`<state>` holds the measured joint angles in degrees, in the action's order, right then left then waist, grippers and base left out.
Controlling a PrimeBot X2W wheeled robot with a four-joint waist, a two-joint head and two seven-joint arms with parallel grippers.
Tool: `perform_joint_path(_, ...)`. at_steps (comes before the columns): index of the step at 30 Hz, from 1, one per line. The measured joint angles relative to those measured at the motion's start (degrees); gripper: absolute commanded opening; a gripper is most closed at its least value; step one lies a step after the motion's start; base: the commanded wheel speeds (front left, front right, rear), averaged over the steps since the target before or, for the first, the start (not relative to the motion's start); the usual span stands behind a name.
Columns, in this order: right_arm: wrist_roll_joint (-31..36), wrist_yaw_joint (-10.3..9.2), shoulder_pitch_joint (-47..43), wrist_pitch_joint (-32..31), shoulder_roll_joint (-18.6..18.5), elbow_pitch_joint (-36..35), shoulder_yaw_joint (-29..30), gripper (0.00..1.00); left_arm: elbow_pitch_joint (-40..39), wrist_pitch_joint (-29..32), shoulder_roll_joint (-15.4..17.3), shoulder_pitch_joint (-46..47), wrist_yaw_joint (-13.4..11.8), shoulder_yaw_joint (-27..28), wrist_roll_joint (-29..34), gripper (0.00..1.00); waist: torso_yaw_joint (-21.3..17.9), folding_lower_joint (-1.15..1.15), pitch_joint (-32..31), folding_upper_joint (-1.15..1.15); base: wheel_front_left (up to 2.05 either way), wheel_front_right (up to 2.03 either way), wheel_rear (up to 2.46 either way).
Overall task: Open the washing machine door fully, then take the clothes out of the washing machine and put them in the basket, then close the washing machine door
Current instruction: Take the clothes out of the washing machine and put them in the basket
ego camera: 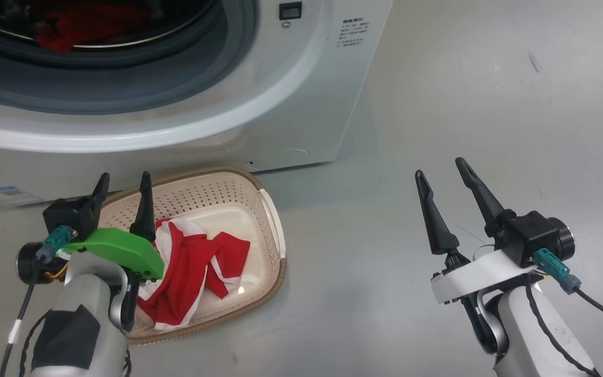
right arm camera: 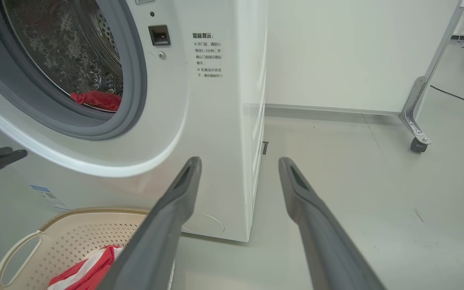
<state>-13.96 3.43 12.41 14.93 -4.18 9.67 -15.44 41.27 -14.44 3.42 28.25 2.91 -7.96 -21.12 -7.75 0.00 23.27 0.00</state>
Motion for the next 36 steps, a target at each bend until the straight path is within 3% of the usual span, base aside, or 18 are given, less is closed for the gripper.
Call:
perform_joint_path(14, 0.0, 0.02, -5.1, 0.0, -0.3, 1.2, 0.8, 1.0, -14.1, 0.0, -0.5, -7.7, -0.9, 0.1, 3.0, 1.0, 4.8, 0.0, -10.0, 0.0, 0.0, 0.0, 0.0)
perform_joint_path(36, -0.1, 0.0, -12.0, 0.0, -0.2, 1.3, 1.0, 1.0, -25.0, 0.0, -0.4, -25.0, -3.7, -1.0, 3.2, 1.0, 7.3, 0.0, -20.1, 0.0, 0.0, 0.0, 0.0)
